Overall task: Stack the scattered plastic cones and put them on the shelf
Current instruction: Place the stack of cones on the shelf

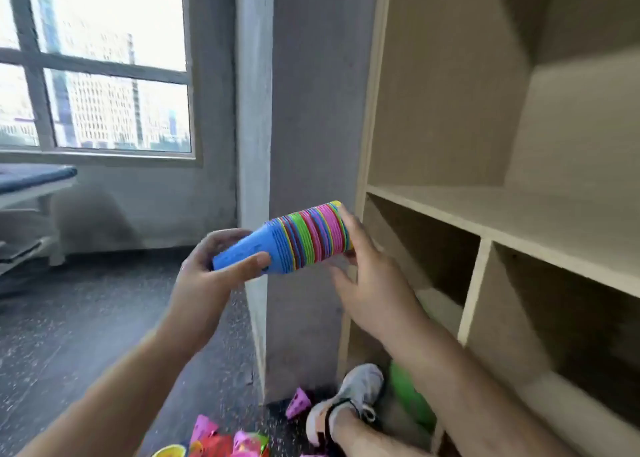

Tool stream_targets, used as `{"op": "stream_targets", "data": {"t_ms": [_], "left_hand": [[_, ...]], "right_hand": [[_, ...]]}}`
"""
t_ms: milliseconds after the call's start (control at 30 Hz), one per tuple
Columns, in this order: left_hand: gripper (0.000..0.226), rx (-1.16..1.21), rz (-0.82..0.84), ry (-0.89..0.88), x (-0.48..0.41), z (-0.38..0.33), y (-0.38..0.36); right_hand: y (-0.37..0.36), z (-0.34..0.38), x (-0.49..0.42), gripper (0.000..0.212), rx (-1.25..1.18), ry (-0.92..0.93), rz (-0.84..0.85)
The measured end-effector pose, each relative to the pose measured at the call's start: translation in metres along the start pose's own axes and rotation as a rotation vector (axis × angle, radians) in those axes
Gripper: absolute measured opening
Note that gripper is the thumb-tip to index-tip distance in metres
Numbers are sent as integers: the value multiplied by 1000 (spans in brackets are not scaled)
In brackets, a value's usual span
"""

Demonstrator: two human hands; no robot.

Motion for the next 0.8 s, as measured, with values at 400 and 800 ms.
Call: {"op": "stream_targets", "data": {"t_ms": [400,800], "left_hand": [[64,-46,366,-94,-206,-82,-212],[40,-27,571,-24,-256,7,-363]], "right_hand": [[179,-97,-54,49,-18,-499,-209],[207,-213,-35,88,191,-1054,-23]]}}
Point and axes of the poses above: each hand's wrist, its own x-axis away from the middle knuckle, its own y-axis out of the back of the hand, z = x × y, the point moved 8 cm from there along -x, towards the middle knuckle, and after that the axes turned 12 degrees about z, right-handed, at the moved point
